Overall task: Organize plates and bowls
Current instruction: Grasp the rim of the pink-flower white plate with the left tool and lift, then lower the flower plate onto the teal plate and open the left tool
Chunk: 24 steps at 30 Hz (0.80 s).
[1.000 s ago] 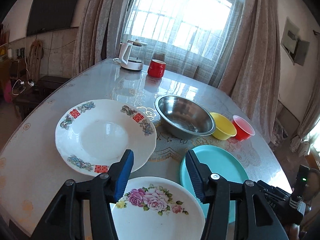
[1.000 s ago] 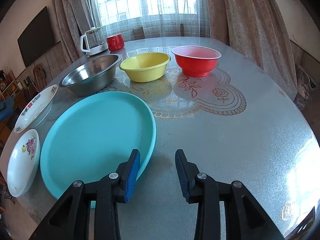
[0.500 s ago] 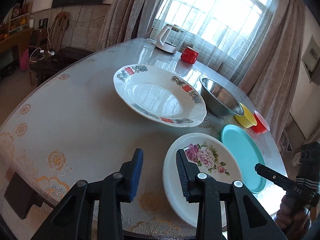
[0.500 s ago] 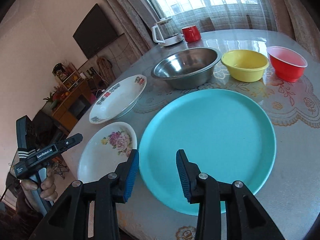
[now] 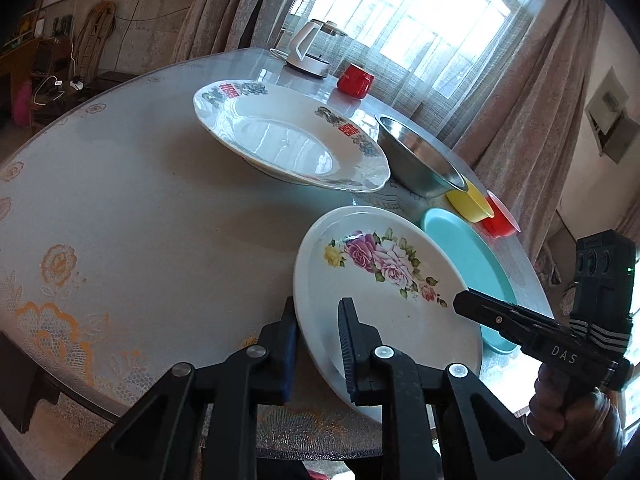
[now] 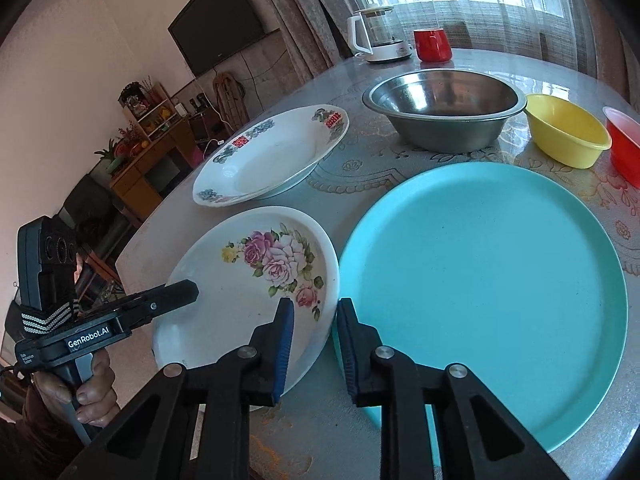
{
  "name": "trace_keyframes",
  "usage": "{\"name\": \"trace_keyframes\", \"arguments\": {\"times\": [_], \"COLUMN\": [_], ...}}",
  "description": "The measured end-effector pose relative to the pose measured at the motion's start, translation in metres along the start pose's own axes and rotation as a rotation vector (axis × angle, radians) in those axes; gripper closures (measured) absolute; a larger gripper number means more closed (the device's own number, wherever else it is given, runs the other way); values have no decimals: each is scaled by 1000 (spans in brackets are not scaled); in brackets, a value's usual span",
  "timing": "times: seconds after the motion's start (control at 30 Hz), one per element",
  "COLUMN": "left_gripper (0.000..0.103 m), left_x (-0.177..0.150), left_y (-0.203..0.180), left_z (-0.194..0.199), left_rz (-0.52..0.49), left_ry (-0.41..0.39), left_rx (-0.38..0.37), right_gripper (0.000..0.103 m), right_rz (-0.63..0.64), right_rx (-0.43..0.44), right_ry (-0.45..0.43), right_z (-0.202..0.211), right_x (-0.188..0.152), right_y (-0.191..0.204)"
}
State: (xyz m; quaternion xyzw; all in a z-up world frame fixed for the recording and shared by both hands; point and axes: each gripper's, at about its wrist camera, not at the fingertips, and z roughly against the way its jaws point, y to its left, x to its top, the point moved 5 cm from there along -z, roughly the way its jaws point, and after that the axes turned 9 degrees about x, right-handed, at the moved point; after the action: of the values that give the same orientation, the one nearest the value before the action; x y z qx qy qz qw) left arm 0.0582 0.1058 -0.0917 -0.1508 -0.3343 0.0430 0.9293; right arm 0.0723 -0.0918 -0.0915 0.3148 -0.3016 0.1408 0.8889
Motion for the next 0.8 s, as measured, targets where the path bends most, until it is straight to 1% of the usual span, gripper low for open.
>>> {"name": "trace_keyframes", "arguments": {"times": [0.13,0.23,0.33,0.4,0.5,0.6,0.8], "left_gripper": [89,89,89,89,89,89,89], "left_x": [0,0,0,-1,-2,-2,4], "left_y": [5,7,11,12,9,8,-5], "left_z": [1,4,5,6,7,8,13], "left_rz": [34,26,36,40,23,24,0], "left_ry": [-1,-6,-8,-5,-13,-17,-31], "left_rx": [-4,20,22,19,38,39,25], "right_gripper": [82,82,82,81,81,81,81], "right_rz": [14,1,-14,-46,-30,-3,-20], "right_rx": [-15,8,35,66,49,27,49], "right_ry": [-1,-7,-9,-8,-3,-2,-45], "right_z": [0,0,-1,-3,-7,-7,7], "right_x": [0,-1,-1,-1,-1,-2,0], "right_y": [3,4,6,4,6,10,9]}}
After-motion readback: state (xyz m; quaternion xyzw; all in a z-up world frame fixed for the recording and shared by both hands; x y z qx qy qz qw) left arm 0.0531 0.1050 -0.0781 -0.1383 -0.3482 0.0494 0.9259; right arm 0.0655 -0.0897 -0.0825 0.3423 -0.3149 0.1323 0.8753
